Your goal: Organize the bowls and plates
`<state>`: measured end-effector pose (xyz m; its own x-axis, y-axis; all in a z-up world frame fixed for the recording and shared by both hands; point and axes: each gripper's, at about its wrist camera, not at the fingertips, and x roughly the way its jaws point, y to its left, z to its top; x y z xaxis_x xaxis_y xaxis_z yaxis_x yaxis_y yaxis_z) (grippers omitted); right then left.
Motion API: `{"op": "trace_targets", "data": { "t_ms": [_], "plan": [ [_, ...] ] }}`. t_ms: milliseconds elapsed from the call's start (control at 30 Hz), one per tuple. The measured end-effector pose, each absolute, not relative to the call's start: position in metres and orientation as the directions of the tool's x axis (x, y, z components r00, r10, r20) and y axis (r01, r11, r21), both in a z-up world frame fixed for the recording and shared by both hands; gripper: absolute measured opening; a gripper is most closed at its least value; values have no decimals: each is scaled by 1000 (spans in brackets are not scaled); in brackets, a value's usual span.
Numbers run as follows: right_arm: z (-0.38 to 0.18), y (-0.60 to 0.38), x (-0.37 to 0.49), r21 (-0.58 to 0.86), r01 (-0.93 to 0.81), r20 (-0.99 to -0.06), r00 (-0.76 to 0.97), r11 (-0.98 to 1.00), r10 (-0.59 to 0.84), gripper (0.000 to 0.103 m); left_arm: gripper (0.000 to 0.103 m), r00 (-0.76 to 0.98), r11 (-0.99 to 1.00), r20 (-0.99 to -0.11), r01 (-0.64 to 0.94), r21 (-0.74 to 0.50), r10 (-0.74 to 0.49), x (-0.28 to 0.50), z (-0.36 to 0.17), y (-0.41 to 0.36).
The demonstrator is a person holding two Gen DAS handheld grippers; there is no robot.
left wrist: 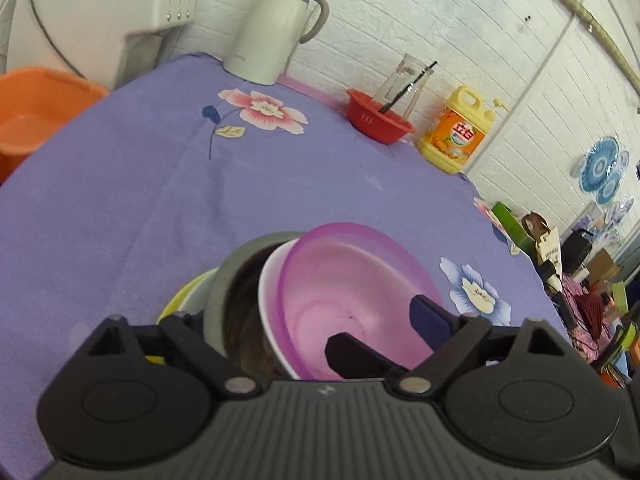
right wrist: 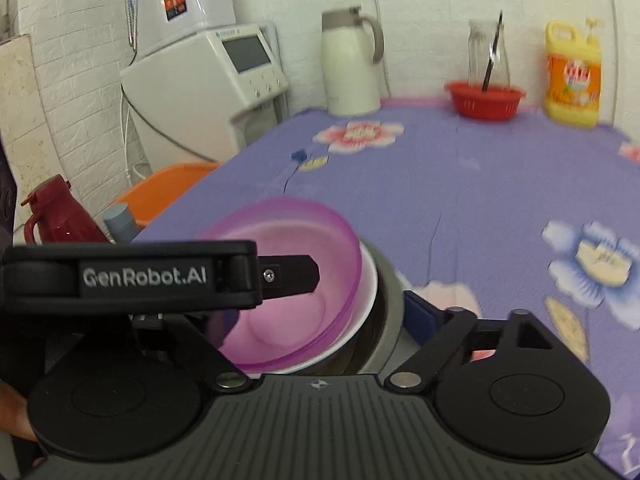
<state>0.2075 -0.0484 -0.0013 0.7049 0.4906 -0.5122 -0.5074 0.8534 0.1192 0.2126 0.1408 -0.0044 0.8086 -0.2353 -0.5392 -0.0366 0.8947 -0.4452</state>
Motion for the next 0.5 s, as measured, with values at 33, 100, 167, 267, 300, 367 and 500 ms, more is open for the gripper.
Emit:
{"op": "trace_targets", "data": {
  "t_ms": [33, 100, 167, 267, 300, 367, 500],
  "plan": [
    [1, -46, 206, 90, -507, -501, 721, 857, 479, 103, 93, 814, 903, -541, -47, -427, -213, 212, -2, 140],
    [4, -44, 206, 52, -505, -483, 742, 861, 465, 103, 94, 817, 913, -541, -46, -405, -199, 210, 1, 140],
    [7, -49, 207, 57, -498, -472, 750, 865, 463, 103, 102, 812, 910, -541, -31, -414, -219, 208, 3, 141],
    [8, -61, 210, 99, -486, -481, 741, 868, 469, 103, 102, 820, 919, -535, -28, -392, -203, 200, 5, 139],
    [8, -64, 209, 107, -485, -484, 737, 868, 472, 103, 102, 821, 924, -535, -28, -382, -197, 198, 7, 138],
    [9, -70, 202, 106, -473, -481, 746, 874, 462, 103, 102, 836, 931, -520, -31, -363, -175, 190, 11, 135],
    [14, -87, 185, 124, -442, -447, 774, 888, 448, 103, 102, 860, 929, -492, -64, -365, -134, 174, 20, 133]
  ]
}}
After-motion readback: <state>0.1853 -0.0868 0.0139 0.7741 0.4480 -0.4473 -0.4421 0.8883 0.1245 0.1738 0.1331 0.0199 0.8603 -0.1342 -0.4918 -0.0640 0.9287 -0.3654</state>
